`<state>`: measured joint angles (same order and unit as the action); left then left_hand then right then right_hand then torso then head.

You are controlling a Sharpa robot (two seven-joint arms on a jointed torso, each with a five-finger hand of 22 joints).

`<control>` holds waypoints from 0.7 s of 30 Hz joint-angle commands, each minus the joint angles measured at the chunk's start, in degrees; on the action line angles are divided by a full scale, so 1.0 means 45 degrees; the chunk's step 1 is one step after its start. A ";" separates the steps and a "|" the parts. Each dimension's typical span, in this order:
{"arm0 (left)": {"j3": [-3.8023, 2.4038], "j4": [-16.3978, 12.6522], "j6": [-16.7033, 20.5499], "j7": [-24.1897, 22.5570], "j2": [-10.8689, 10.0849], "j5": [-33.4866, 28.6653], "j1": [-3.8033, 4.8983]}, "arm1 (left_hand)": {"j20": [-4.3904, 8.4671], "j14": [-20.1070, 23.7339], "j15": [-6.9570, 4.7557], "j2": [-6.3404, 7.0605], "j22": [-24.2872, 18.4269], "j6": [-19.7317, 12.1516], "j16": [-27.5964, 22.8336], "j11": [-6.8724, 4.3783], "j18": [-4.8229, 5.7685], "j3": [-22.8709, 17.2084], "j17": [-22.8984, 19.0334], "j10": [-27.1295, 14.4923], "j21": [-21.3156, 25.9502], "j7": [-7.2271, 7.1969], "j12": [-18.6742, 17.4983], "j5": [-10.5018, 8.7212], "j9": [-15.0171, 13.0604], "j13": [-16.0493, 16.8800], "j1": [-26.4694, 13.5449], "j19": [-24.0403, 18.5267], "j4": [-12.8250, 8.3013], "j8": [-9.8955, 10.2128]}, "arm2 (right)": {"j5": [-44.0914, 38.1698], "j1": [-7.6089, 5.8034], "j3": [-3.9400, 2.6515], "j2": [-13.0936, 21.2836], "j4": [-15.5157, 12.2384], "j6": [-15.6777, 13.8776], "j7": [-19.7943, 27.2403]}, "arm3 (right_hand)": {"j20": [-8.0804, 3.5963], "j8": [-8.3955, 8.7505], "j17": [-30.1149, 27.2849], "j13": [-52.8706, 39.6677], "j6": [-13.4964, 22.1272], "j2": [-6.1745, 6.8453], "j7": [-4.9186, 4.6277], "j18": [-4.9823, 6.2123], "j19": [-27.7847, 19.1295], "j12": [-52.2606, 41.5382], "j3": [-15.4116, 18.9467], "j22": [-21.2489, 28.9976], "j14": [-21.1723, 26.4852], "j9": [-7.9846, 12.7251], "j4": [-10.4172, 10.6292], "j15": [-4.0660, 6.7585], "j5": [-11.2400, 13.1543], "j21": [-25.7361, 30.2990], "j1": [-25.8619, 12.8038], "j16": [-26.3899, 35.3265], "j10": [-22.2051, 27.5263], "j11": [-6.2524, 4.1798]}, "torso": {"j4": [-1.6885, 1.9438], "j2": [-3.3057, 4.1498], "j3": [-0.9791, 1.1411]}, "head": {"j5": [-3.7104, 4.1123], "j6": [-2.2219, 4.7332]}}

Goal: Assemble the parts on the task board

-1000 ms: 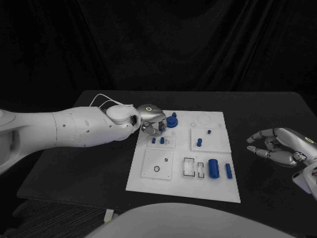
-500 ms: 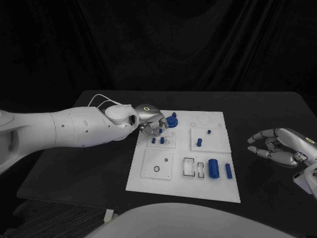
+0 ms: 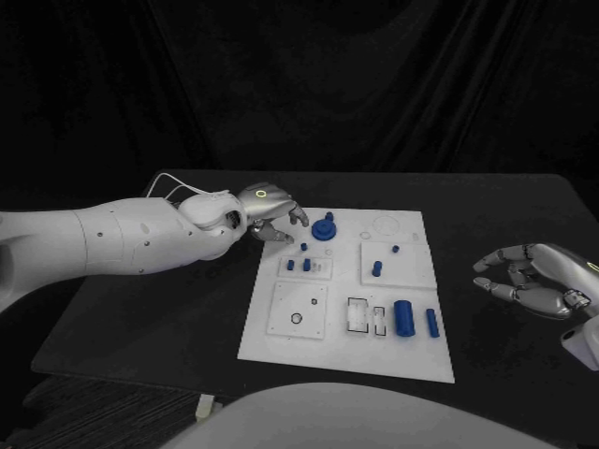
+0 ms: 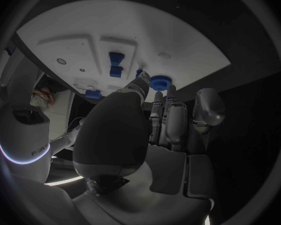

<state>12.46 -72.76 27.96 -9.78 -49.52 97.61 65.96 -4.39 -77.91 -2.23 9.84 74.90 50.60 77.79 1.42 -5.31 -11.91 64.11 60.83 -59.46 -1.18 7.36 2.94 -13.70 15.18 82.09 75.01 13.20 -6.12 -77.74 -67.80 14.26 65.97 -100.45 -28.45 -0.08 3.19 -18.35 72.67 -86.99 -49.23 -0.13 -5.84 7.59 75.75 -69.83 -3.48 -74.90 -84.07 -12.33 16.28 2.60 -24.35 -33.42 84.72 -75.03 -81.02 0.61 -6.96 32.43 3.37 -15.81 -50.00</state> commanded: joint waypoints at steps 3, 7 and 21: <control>-0.0032 0.0004 0.1114 -0.1659 -0.0443 -0.0026 0.0869 | -0.0115 0.1344 -0.0114 0.0066 0.1020 0.0574 -0.1415 -0.0438 -0.0389 0.0090 -0.2117 0.0248 0.2210 -0.0201 0.0430 -0.0040 -0.0057 0.0363 -0.0079 -0.1252 0.0519 -0.0172 | -0.0029 -0.0696 -0.0018 0.0200 -0.0119 -0.0345 -0.0576 | 0.0026 -0.0062 -0.0724 0.3659 -0.0071 -0.0053 0.0031 0.0280 -0.0187 0.0941 -0.0101 -0.0660 -0.0014 0.0027 -0.0002 0.0115 0.0038 0.0728 0.0052 0.0739 0.0456 -0.0028 | 0.0070 0.0033 -0.0043 | -0.0228 0.0000; -0.0031 0.0558 0.0406 -0.2565 -0.0572 -0.1002 0.1698 | -0.0419 0.5422 -0.0074 0.0188 -0.0706 0.0851 -0.5226 -0.1057 -0.0871 0.0319 -0.6034 -0.0443 0.7751 -0.0346 0.0714 -0.0050 -0.0002 0.0944 -0.0155 -0.4922 0.0761 -0.0112 | -0.0080 -0.1714 -0.0018 0.0139 0.0109 -0.0369 -0.1072 | 0.0036 -0.0077 -0.2172 0.5256 -0.0097 0.0088 0.0010 0.0507 -0.0558 0.3157 -0.0219 -0.0065 0.0303 0.0045 0.0008 0.0103 0.0041 0.2737 0.0172 0.2377 0.1320 0.0008 | 0.0142 0.0039 -0.0108 | -0.0427 0.0000; -0.0025 -0.0059 -0.3879 -0.5422 -0.0536 -1.3927 0.2888 | -0.1697 1.4421 0.1213 -0.0629 -0.5351 -0.1775 -1.6793 -0.0310 0.0102 0.3497 -1.2234 -0.9385 1.2489 0.0736 -0.1048 0.1633 0.1078 -0.1603 -0.1948 -1.2254 0.0862 0.0582 | -0.5464 -0.4110 -0.0017 -0.0609 0.0231 0.1191 -0.2609 | -0.0022 0.1281 -0.3125 1.4947 -0.0973 0.1464 0.1152 0.0281 0.0308 1.4295 -0.1430 -0.0444 0.0030 0.0263 0.0045 0.0193 0.3711 0.1757 0.0119 0.3516 0.4666 0.0305 | 0.0642 -0.0079 -0.0462 | 0.0093 0.0000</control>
<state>12.38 -72.21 18.72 -27.06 -52.13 60.38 78.77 -12.00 -13.32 3.23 7.32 51.00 42.52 2.83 -0.06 -5.63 4.24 9.30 19.19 -3.43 2.07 2.75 10.11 -8.88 8.27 73.83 20.08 17.18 -3.77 -92.87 -86.10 14.19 63.36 -99.23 -26.89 -8.87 3.15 -12.78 59.00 -20.30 -53.38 6.42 -0.70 7.99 77.36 -6.07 -9.62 -74.94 -83.95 -11.25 16.48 3.18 -8.78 -26.23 84.83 -59.65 -60.38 2.05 -4.76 32.19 1.77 -15.96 -50.00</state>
